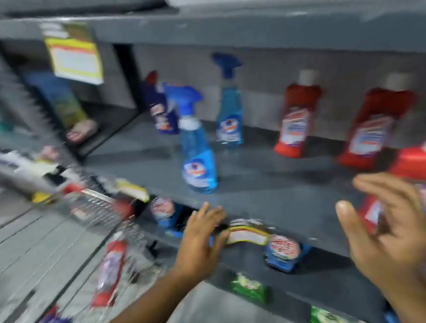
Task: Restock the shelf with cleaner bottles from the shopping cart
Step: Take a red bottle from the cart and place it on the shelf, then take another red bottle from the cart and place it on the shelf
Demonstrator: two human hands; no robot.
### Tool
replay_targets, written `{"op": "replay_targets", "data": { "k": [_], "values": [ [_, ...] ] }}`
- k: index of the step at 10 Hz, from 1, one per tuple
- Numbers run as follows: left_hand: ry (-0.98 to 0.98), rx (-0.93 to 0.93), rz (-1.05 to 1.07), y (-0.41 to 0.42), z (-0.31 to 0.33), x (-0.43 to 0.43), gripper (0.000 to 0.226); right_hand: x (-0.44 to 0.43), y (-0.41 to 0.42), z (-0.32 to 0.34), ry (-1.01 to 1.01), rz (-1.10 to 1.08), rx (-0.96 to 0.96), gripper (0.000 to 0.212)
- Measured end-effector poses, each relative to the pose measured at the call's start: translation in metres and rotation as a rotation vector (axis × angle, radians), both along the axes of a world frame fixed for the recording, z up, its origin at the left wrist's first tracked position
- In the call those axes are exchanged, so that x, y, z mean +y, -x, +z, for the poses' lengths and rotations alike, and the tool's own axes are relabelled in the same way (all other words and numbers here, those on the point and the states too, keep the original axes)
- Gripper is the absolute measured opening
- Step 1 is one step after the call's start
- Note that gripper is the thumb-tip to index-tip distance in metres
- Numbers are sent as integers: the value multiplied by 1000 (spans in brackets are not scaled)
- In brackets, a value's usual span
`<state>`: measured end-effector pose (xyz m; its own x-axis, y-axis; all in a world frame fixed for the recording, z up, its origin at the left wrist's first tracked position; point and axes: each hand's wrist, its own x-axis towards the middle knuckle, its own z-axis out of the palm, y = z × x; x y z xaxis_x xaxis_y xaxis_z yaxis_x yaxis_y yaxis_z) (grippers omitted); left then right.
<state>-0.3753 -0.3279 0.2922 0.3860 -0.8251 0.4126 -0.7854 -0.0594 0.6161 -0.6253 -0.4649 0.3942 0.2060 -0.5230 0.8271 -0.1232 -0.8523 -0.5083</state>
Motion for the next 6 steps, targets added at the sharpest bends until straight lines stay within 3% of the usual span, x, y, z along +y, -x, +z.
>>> {"op": "replay_targets", "data": {
  "k": [2,3,4,6],
  "values": [
    [-99,211,792,-167,-8,194,30,87,-190,-35,-312,595,378,14],
    [-228,432,1067,-242,-31,258,36,128,-289,-51,-452,840,588,21],
    [-336,880,1109,-299,-73,302,40,169,-397,-76,-581,940,850,29],
    [-632,1215,918,-318,-181,330,53,221,-581,-165,-702,785,1377,35]
  ]
}}
